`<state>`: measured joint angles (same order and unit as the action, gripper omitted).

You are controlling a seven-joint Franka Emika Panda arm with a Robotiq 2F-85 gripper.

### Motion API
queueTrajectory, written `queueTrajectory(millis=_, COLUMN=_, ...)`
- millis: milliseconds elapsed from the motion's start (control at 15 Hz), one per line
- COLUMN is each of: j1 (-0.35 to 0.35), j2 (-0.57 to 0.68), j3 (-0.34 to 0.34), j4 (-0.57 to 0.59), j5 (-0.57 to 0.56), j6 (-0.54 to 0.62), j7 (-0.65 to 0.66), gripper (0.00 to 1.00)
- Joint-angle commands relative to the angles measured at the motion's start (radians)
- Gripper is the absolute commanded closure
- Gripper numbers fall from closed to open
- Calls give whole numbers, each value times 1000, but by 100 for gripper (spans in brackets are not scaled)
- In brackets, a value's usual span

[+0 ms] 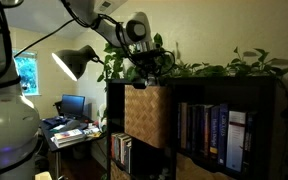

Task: Pull out the upper storage box, put the plush toys in it and push it back in

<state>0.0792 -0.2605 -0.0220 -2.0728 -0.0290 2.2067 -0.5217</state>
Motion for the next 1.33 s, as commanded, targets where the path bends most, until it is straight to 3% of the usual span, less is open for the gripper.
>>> queueTrajectory(millis=0, j1=2, j2=-47, j3=4, j4=-2, j5=-11, j6=-32, j7=15, gripper=23)
queueTrajectory(millis=267, j1=2, j2=-63, j3=4, j4=11, j5=-14, j6=-63, j7=22, gripper=1)
queueTrajectory(millis=867, j1=-5, j2=-108, j3=30, j4=36, j5=-28, j6=-175, j7=144, gripper=0)
queueTrajectory(millis=933, j1=6, j2=-78, j3=13, j4=38, j5=-6, j6=-134, j7=94, gripper=0)
queueTrajectory(millis=1267, j1=5, j2=-88, j3=17, j4=39, j5=-12, j6=-151, j7=116, gripper=0)
